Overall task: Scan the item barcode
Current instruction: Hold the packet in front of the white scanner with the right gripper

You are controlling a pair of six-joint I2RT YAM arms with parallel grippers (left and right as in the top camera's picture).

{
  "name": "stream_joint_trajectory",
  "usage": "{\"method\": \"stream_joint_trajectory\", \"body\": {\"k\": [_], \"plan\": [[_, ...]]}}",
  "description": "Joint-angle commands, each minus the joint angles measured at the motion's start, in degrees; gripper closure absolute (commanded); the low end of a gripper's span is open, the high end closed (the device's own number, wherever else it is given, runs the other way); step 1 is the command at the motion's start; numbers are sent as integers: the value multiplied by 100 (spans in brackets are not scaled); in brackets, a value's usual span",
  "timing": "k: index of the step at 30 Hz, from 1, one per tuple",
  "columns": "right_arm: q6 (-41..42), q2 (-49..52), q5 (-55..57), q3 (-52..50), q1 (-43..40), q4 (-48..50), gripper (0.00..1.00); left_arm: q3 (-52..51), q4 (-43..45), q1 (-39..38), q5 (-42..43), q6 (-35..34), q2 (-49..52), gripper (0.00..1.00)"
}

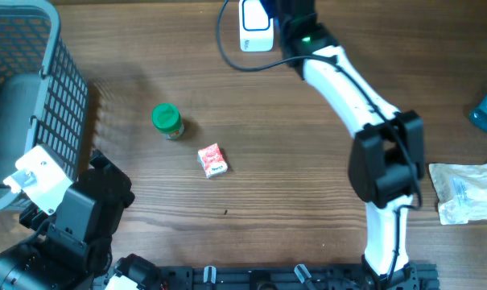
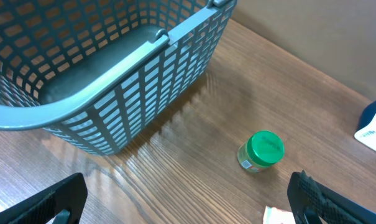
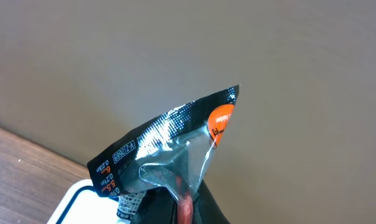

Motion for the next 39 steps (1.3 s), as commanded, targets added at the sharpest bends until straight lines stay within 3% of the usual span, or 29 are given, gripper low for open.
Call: {"method": "stream_joint_trajectory", "body": {"k": [1, 5, 12, 24, 34, 39], "plan": [[-636, 450, -173, 127, 271, 501, 95, 42, 2, 52, -11, -92, 17, 0], [-990, 903, -210, 129, 367, 1078, 95, 42, 2, 52, -11, -92, 17, 0], [-1449, 1224, -439, 127, 363, 979, 95, 42, 2, 52, -11, -92, 17, 0], [-1403, 1423, -684, 127, 299, 997, 95, 42, 2, 52, -11, -92, 17, 0], [-1587, 1368, -605, 127, 229, 935, 95, 42, 2, 52, -11, -92, 17, 0], [-1744, 778, -61, 127, 192, 564, 95, 42, 2, 52, -11, -92, 17, 0]]}}
